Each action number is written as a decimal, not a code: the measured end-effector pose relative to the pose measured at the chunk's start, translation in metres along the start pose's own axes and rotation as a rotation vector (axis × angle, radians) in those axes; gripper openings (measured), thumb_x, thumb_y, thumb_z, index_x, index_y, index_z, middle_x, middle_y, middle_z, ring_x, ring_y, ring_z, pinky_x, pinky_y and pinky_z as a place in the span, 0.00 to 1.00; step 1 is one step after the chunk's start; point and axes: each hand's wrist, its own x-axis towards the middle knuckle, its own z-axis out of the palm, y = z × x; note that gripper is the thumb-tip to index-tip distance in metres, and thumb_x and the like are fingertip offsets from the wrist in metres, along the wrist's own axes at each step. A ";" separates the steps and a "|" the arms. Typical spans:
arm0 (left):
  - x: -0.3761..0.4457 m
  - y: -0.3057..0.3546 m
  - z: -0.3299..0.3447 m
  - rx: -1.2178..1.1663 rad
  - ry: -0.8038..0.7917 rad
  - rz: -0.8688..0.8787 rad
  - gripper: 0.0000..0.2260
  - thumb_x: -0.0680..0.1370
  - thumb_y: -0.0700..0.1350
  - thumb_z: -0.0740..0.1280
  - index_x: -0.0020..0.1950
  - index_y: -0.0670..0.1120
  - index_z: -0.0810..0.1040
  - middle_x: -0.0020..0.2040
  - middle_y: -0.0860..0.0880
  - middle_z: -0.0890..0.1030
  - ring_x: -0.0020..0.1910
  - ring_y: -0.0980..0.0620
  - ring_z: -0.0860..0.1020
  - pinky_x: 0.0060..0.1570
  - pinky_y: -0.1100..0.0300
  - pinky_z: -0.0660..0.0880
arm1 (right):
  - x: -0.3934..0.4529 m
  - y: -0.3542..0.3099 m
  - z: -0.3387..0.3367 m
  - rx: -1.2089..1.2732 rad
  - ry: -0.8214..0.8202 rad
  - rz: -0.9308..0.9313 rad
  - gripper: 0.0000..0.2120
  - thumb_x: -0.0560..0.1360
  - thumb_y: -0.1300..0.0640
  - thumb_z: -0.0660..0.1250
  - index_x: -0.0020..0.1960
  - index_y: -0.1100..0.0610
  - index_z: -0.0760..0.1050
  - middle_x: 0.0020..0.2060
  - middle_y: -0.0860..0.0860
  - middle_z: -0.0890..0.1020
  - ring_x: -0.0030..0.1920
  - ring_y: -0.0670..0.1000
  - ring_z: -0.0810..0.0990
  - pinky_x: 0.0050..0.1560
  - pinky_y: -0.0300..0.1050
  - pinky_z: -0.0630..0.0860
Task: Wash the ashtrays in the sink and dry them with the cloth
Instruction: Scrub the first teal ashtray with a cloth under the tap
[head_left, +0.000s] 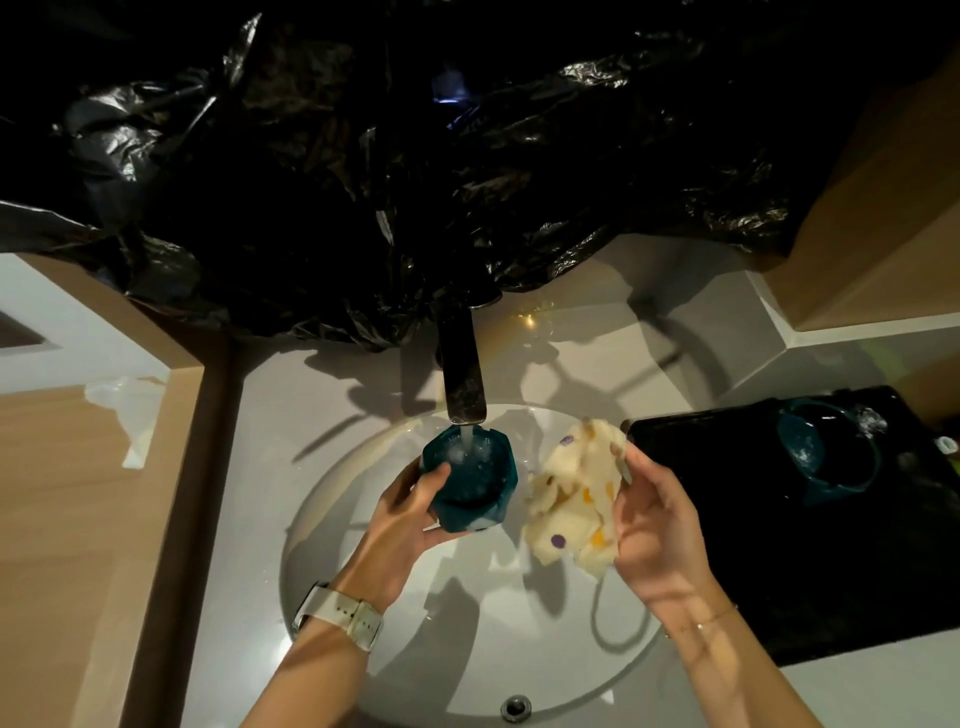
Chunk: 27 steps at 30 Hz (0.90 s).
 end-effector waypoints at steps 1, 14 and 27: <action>-0.002 0.002 0.001 0.008 0.008 0.004 0.18 0.79 0.49 0.66 0.68 0.48 0.75 0.62 0.44 0.81 0.60 0.41 0.81 0.56 0.44 0.80 | -0.002 0.002 0.001 0.003 -0.002 0.013 0.18 0.80 0.52 0.56 0.47 0.54 0.84 0.48 0.54 0.85 0.49 0.52 0.84 0.53 0.50 0.79; -0.014 0.028 0.013 0.968 0.287 0.483 0.18 0.76 0.47 0.71 0.65 0.58 0.73 0.47 0.60 0.80 0.46 0.60 0.80 0.45 0.78 0.71 | -0.010 0.013 -0.017 -0.177 0.123 0.192 0.21 0.82 0.49 0.52 0.52 0.62 0.78 0.39 0.58 0.85 0.37 0.54 0.85 0.44 0.49 0.79; -0.002 0.004 0.004 0.129 0.115 0.074 0.16 0.80 0.46 0.68 0.67 0.57 0.74 0.64 0.50 0.79 0.61 0.46 0.80 0.52 0.42 0.81 | 0.011 0.027 0.037 -0.907 -0.174 -0.057 0.20 0.79 0.71 0.59 0.56 0.50 0.80 0.52 0.42 0.81 0.52 0.40 0.78 0.47 0.22 0.71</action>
